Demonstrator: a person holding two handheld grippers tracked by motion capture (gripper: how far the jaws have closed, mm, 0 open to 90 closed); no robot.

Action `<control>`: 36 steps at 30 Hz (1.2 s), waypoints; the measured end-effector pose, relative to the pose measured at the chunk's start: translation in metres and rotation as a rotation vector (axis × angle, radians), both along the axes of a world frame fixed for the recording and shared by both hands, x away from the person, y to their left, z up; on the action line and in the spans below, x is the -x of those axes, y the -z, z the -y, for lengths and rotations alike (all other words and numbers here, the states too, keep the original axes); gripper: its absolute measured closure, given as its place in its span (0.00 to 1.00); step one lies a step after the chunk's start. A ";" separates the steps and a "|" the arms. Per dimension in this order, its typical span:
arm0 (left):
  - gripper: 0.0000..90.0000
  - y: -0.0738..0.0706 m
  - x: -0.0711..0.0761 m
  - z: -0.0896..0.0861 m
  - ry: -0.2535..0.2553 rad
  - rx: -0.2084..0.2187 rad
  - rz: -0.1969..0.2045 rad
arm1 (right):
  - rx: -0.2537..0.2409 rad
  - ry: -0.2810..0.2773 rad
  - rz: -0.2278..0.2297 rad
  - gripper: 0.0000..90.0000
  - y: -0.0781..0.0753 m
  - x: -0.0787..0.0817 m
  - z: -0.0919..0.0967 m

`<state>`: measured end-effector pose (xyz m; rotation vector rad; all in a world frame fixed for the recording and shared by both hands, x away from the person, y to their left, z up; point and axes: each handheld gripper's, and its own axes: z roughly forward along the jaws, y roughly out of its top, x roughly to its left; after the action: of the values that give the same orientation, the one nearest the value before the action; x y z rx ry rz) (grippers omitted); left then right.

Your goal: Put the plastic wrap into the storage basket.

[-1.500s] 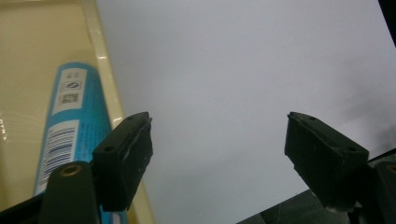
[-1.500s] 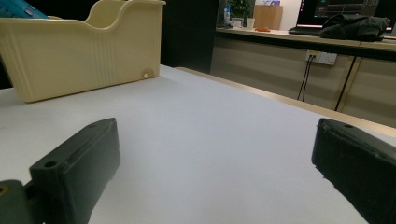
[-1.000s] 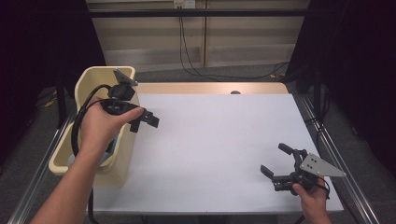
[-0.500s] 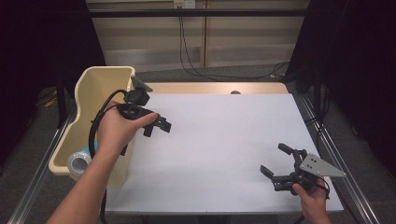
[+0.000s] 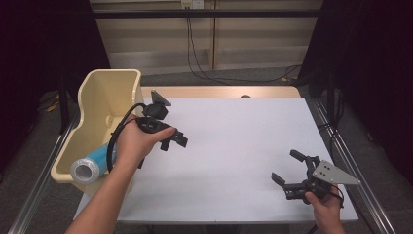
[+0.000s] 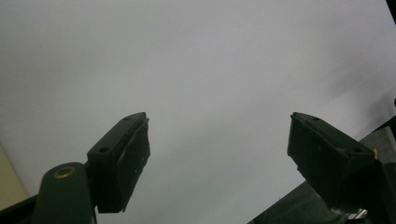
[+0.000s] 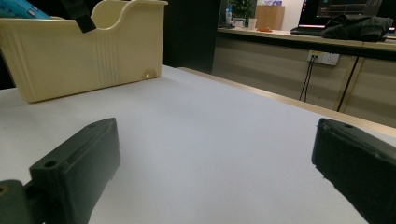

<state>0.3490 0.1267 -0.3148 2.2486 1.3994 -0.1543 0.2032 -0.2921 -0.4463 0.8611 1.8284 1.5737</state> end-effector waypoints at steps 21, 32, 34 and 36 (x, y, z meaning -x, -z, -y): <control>0.22 0.051 0.008 0.006 0.026 0.009 0.014 | 0.001 -0.002 0.001 0.01 0.000 0.000 0.000; 0.21 0.076 0.017 0.000 0.005 0.058 0.104 | 0.003 -0.004 -0.001 0.01 0.000 0.000 -0.001; 0.21 0.080 0.020 0.000 0.013 0.074 0.141 | 0.003 -0.004 0.000 0.01 0.000 0.000 -0.001; 0.21 0.082 0.021 0.000 0.026 0.090 0.170 | 0.001 -0.003 0.000 0.01 0.000 0.000 -0.001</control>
<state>0.3279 0.1269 -0.3971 2.1529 1.2498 -0.0333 0.2030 -0.2916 -0.4464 0.8585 1.8316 1.5742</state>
